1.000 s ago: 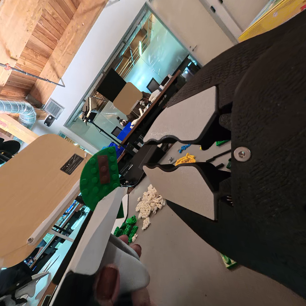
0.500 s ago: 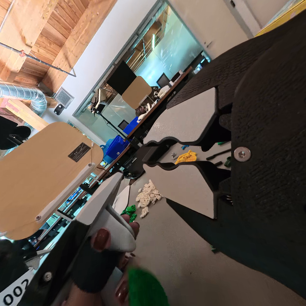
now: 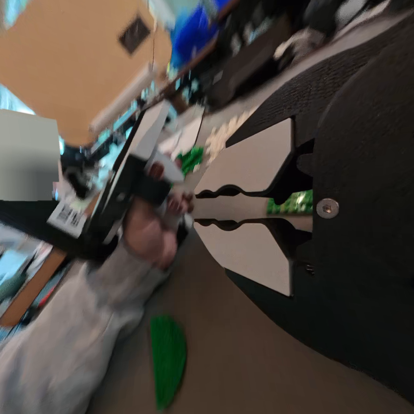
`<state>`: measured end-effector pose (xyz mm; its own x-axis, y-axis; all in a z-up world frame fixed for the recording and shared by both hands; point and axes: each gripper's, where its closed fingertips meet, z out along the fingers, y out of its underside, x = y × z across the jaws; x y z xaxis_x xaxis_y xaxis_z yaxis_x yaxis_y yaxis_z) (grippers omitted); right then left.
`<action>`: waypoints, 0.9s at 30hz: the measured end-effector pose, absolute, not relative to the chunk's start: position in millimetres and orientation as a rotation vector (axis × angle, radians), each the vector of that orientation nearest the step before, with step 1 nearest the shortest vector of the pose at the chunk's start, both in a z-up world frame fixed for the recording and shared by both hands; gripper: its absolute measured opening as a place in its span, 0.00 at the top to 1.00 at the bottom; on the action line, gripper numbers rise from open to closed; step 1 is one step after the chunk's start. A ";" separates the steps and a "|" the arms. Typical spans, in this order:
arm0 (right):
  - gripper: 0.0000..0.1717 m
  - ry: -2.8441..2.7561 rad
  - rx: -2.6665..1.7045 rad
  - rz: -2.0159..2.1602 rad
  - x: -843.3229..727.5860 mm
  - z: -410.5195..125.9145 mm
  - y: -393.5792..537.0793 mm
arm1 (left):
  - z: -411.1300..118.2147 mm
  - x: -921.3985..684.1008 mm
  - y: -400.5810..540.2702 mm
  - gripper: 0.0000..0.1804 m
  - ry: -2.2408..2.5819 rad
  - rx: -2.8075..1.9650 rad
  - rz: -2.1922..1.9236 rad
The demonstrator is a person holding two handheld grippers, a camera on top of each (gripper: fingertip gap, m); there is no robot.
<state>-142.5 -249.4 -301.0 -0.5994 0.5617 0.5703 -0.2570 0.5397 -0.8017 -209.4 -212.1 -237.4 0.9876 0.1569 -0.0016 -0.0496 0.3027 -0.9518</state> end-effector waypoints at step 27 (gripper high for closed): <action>0.84 -2.588 -0.223 1.210 -75.5 -358.8 -348.8 | -242.5 -211.7 -210.5 1.00 -0.098 -1.279 0.184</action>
